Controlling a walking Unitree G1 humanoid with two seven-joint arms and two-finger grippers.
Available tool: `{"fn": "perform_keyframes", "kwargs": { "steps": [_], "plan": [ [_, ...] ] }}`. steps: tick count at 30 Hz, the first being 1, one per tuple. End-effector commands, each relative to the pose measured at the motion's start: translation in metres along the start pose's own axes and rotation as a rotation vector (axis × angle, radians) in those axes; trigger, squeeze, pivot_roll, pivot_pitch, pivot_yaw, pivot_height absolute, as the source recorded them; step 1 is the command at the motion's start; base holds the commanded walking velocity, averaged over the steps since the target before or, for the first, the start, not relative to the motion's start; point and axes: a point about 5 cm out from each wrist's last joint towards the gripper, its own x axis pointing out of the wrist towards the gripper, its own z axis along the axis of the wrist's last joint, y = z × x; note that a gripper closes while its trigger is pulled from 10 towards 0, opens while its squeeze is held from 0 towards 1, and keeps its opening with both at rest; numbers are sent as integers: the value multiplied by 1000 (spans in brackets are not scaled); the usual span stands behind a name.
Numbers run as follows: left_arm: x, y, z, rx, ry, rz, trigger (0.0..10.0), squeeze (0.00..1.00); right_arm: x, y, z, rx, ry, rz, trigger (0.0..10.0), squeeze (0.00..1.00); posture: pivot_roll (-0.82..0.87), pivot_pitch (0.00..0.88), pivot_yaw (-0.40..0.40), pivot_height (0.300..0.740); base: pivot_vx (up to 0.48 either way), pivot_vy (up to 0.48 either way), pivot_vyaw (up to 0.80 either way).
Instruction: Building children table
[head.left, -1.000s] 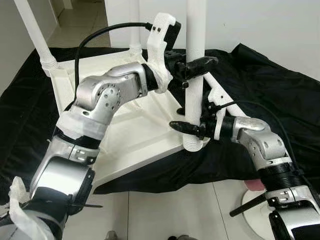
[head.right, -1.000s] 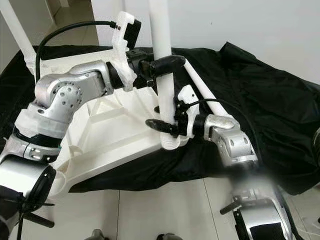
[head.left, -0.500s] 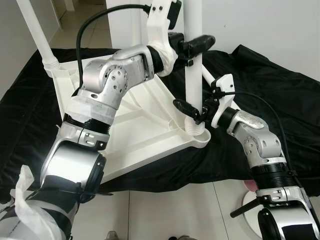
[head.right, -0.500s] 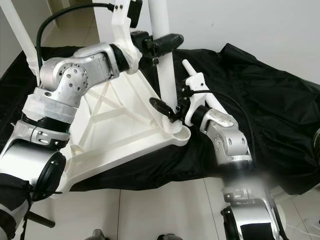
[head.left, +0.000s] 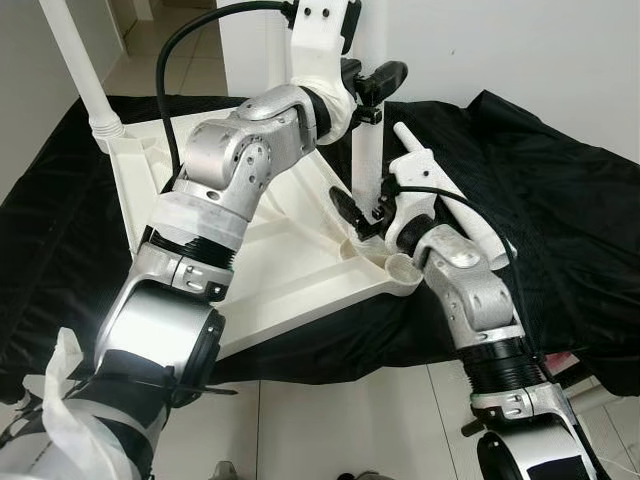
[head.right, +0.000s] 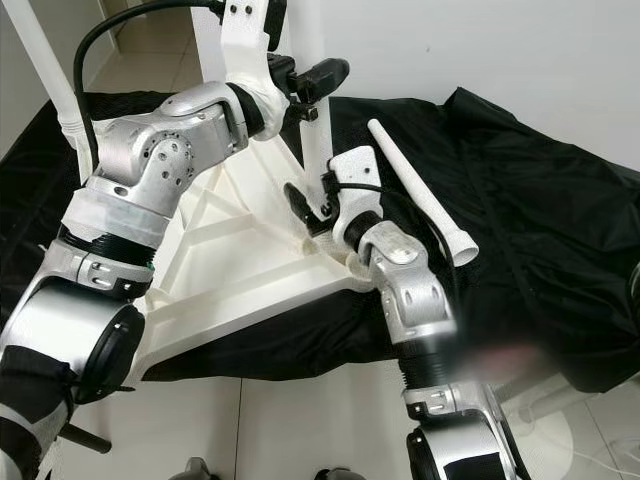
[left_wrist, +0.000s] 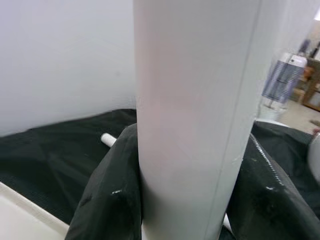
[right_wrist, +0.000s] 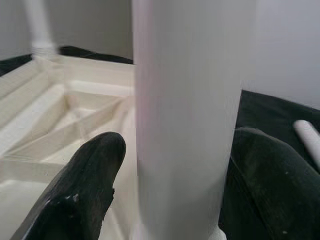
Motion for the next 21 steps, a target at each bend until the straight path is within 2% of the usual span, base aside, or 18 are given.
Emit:
{"fn": "perform_keyframes", "kwargs": {
  "steps": [1, 5, 12, 14, 21],
  "plan": [
    [4, -6, 11, 40, -44, 9, 10000, 0, 0, 3, -8, -20, 40, -45, 10000, 0, -53, 37, -6, 740, 0, 0, 0],
    [6, -9, 14, 59, -62, 41, 10000, 0, 5, 7, -13, -20, 75, -142, 10000, 0, -52, 39, -4, 740, 0, 0, 0],
    [8, -14, 14, 56, -67, 41, 10000, 0, 8, 7, -11, -8, 67, -207, 10000, 0, -51, 47, -5, 740, 0, 0, 0],
    [10, -17, 14, 56, -69, 42, 10000, 0, 10, 3, -9, -6, 56, -260, 10000, 0, -47, 55, -8, 740, 0, 0, 0],
    [13, -21, 13, 53, -78, 43, 10000, 0, 19, -3, -2, -36, 27, -301, 10000, 0, -46, 61, -9, 740, 0, 0, 0]
  ]
}}
